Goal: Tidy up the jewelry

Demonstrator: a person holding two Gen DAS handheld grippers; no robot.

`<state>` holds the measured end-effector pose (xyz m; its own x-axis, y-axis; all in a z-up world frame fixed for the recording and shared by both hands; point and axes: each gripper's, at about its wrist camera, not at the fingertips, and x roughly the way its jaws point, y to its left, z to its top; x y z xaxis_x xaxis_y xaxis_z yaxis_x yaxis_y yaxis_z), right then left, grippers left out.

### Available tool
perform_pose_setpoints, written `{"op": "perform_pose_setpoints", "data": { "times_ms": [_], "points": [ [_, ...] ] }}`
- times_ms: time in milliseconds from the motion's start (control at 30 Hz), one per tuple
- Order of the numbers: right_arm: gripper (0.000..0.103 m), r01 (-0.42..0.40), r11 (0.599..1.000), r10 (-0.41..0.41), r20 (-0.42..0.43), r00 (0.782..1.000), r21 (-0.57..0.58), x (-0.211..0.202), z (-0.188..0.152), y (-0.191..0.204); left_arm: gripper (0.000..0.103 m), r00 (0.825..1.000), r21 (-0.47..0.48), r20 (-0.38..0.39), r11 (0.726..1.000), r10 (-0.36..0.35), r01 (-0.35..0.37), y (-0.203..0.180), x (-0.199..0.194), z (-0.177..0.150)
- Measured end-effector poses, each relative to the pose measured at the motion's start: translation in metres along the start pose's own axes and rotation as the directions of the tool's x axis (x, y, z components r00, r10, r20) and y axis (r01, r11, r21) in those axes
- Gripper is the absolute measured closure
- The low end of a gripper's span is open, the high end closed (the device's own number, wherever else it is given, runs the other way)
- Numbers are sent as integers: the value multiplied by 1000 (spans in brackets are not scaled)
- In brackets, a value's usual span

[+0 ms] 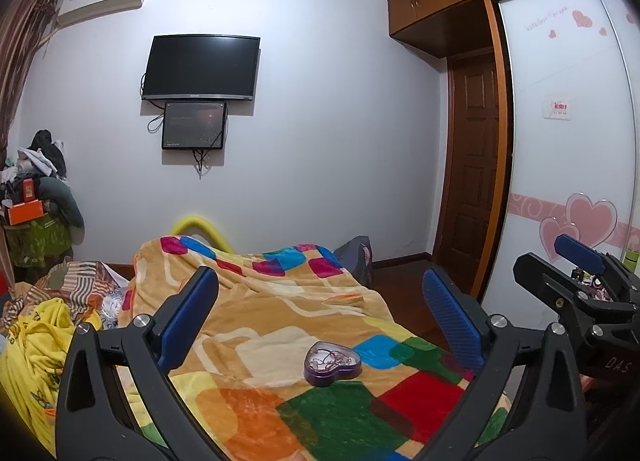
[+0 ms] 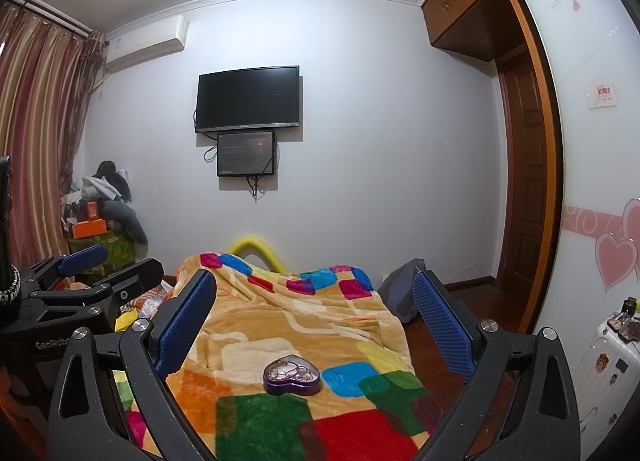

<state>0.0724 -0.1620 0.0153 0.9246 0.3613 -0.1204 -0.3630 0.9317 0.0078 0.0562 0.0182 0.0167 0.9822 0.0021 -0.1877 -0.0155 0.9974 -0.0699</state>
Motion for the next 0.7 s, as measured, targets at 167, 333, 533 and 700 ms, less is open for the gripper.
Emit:
{"op": "perform_pose_setpoints", "data": {
  "times_ms": [167, 333, 533, 700],
  "points": [
    [5, 1, 1000, -1, 0, 1000, 17, 1, 0, -2, 0, 1000, 2, 2, 1000, -1, 1, 0, -1, 0],
    [5, -1, 1000, 1, 0, 1000, 30, 3, -2, -3, 0, 1000, 6, 12, 1000, -5, 5, 1, -2, 1],
    [4, 1, 999, -1, 1, 1000, 34, 3, -3, -4, 0, 1000, 10, 14, 1000, 5, -5, -1, -3, 0],
    [4, -1, 999, 1, -2, 1000, 36, 4, -4, -4, 0, 1000, -4, -1, 1000, 6, -6, 1, 2, -2]
  ]
}}
